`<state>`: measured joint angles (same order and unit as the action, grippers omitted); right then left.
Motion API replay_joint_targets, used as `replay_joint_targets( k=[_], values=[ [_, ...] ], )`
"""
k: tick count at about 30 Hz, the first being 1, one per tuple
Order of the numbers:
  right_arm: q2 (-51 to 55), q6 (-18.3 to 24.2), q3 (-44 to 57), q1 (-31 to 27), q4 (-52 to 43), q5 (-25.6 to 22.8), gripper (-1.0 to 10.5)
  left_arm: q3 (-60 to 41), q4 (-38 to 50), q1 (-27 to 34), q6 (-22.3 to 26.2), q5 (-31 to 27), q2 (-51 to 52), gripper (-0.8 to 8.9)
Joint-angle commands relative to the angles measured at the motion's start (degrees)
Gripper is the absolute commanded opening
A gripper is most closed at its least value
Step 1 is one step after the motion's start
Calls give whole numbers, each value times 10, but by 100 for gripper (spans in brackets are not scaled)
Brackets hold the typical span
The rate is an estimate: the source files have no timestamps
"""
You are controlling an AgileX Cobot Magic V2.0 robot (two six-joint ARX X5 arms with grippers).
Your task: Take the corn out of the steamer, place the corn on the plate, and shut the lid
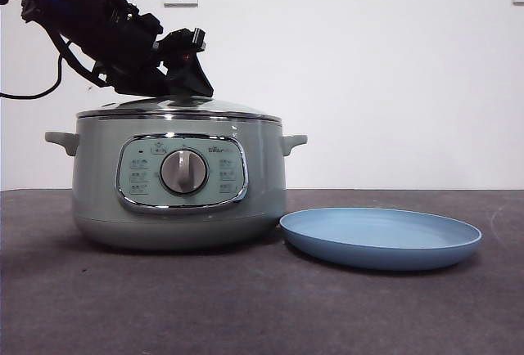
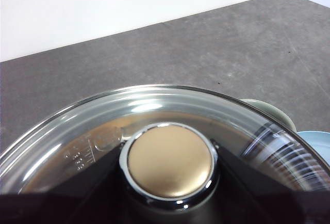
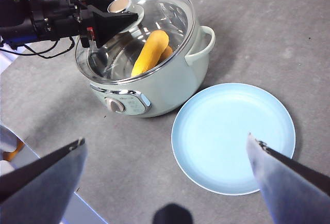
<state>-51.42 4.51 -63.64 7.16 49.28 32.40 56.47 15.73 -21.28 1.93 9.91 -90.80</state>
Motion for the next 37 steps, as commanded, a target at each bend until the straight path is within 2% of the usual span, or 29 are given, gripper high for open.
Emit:
replay_joint_targets(
  k=[1, 10, 19, 25, 30, 37],
  values=[
    [0, 3, -2, 1, -3, 0, 599, 0, 2, 1, -4, 10, 1, -9],
    [0, 3, -2, 1, -3, 0, 599, 17, -7, 1, -4, 11, 20, -9],
    [0, 5, -2, 1, -2, 0, 599, 111, -93, 1, -3, 11, 20, -8],
    [0, 5, -2, 1, -3, -1, 599, 178, -181, 1, -3, 11, 41, -8],
    [-3, 11, -2, 1, -3, -15, 599, 197, -236, 1, -3, 38, 101, -8],
    [-15, 11, -2, 1, -4, -14, 599, 199, -359, 1, 0, 38, 220, -8]
  ],
)
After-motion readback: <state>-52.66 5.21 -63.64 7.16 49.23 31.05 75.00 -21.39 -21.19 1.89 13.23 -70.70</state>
